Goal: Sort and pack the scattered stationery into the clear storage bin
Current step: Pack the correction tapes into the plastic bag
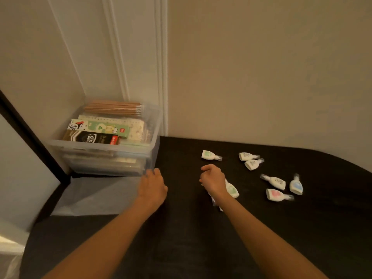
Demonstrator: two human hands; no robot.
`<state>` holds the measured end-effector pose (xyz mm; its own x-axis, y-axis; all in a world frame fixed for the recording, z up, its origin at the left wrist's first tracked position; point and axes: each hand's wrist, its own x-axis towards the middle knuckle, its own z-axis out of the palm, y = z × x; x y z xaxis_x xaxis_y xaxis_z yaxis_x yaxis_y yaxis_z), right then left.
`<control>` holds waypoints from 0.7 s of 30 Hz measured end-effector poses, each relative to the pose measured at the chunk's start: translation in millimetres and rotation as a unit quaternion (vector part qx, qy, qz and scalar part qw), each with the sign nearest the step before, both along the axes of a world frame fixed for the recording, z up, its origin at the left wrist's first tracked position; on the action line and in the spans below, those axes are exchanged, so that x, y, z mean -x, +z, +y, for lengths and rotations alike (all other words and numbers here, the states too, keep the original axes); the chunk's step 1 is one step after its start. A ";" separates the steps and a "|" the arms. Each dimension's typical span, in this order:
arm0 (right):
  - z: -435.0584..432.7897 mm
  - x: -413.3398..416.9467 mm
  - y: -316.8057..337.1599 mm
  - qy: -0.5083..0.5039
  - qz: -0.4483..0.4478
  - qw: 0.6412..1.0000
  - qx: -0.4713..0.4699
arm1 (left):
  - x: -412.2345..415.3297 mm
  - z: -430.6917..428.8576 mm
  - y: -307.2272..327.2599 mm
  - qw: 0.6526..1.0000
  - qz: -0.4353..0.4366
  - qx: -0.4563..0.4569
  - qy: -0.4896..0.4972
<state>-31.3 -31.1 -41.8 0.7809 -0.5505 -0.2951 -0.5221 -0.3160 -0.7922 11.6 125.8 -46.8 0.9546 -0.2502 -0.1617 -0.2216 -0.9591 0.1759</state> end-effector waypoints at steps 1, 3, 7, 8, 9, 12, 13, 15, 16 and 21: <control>-3.0 6.8 -8.7 0.030 0.003 0.996 0.082 | 1.0 3.9 -11.0 1.000 -0.011 0.008 0.027; -10.2 21.1 -26.1 0.071 -0.008 0.971 0.229 | 6.5 8.3 -33.2 0.996 -0.011 0.041 0.077; -21.5 43.8 -56.2 0.086 0.017 0.917 0.389 | 17.7 12.5 -61.0 0.993 -0.062 0.048 0.086; -23.4 46.9 -62.7 0.085 0.015 0.912 0.400 | 18.8 11.3 -61.5 0.992 -0.074 0.061 0.086; -25.1 53.5 -71.5 0.089 0.000 0.911 0.403 | 24.0 7.0 -64.5 0.990 -0.079 0.087 0.083; -29.2 67.6 -86.7 0.106 -0.066 0.909 0.397 | 35.4 -14.3 -67.1 0.982 -0.057 0.161 0.075; -29.9 76.0 -90.9 0.108 -0.079 0.908 0.396 | 43.7 -23.3 -69.4 0.977 -0.028 0.195 0.076; -32.4 88.9 -96.1 0.105 -0.092 0.899 0.414 | 61.8 -39.0 -70.9 0.957 0.035 0.278 0.081; -33.3 96.0 -99.2 0.099 -0.091 0.894 0.428 | 73.4 -45.1 -72.6 0.944 0.063 0.315 0.078; -36.5 119.6 -100.1 0.054 -0.138 0.903 0.402 | 102.9 -60.6 -80.1 0.901 0.082 0.420 0.070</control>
